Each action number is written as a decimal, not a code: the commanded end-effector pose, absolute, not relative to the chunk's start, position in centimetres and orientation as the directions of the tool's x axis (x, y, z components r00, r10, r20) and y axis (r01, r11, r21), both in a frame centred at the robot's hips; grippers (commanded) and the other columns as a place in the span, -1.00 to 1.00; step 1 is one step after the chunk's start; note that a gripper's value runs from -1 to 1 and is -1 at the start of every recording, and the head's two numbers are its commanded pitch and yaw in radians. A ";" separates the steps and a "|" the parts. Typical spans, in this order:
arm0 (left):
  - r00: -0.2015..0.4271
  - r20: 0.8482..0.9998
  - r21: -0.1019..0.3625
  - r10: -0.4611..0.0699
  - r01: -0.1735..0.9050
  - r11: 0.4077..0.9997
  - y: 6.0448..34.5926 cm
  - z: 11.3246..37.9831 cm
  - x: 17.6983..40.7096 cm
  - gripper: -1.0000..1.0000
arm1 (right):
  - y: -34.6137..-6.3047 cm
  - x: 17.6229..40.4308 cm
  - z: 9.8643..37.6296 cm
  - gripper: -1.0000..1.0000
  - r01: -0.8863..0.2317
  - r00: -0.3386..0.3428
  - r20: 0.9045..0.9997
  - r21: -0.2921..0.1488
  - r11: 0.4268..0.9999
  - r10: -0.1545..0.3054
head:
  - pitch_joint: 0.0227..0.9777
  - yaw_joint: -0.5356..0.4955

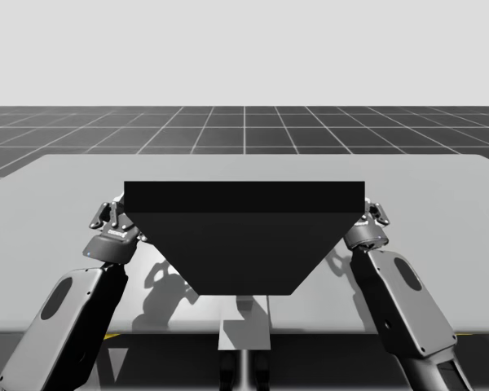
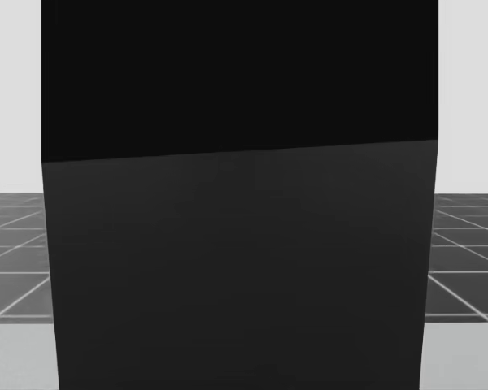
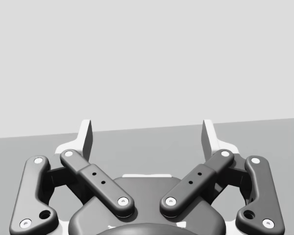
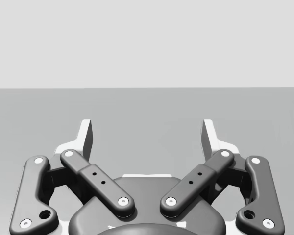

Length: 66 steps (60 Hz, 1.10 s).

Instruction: Reach around the screen and pick up the object behind it.

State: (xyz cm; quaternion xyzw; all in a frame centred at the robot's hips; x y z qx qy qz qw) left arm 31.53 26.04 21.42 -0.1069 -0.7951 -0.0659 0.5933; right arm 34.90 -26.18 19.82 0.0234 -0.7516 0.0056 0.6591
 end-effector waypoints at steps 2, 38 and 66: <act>-0.273 0.958 -0.019 0.089 0.248 0.969 26.0 21.4 31.5 -1.00 | -26.0 34.7 19.7 -1.00 -0.032 -0.137 0.990 0.023 0.999 -0.027 | -0.74 0.02; -0.180 0.982 0.153 -0.064 0.537 0.830 28.6 23.2 26.5 -1.00 | -26.4 29.4 19.8 -1.00 -0.514 -0.226 0.972 -0.174 0.840 0.063 | -0.69 0.02; -0.152 0.982 0.190 -0.114 0.770 0.609 32.0 22.8 25.5 -1.00 | -29.2 25.1 18.0 -1.00 -0.779 -0.247 0.968 -0.228 0.584 0.049 | -0.64 0.01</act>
